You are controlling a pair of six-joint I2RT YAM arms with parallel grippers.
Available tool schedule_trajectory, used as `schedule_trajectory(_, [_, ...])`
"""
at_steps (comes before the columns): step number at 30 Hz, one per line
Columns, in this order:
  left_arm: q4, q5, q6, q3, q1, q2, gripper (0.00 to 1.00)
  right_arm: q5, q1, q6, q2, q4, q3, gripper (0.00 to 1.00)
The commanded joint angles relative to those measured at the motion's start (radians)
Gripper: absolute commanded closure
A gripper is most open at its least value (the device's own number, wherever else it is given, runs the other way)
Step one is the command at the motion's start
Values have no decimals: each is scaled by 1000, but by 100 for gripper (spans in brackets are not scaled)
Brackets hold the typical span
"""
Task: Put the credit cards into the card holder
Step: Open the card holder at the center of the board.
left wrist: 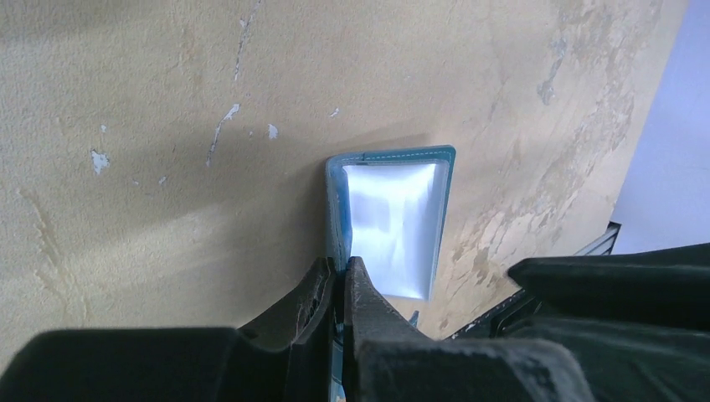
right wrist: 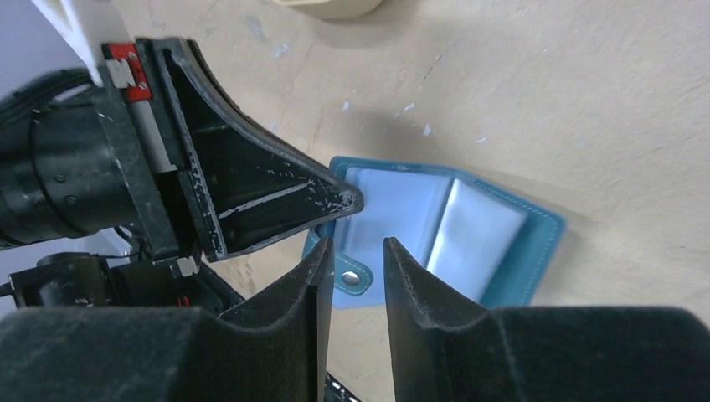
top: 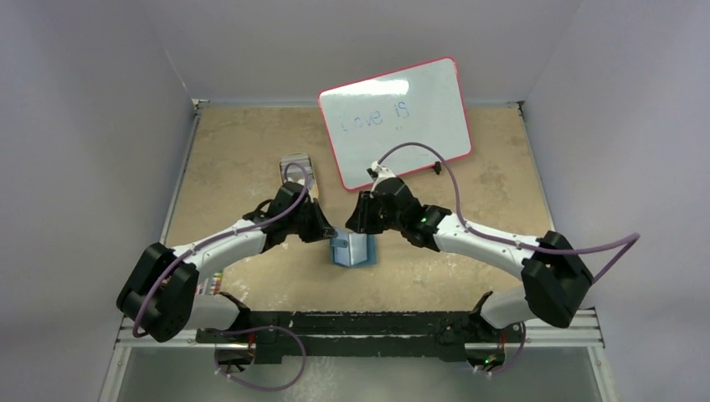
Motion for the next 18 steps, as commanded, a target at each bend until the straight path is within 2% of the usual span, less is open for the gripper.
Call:
schedule_trajectory(1, [67,14,-15,15,7,1,100,-32,14,45,60,47,15,70])
schedule_trajectory(4, [104,21,-17,0,7,1,100,-5,15,48,90,37,9,69])
schedule_trajectory(6, [161,28,-34,-25,7,7,100,12,15,46,105,13,9,64])
schedule_trajectory(9, [293,56,-83,-68,7,39,100,-14,15,53,121,-1,-14,58])
schedule_trajectory(14, [582,124,-203,-141,4,133,100,40,13,65,149,-18,-48,52])
schedule_trajectory(18, [657,137,-220,-149,-1,195,100,93,13,66,184,-35,-57,49])
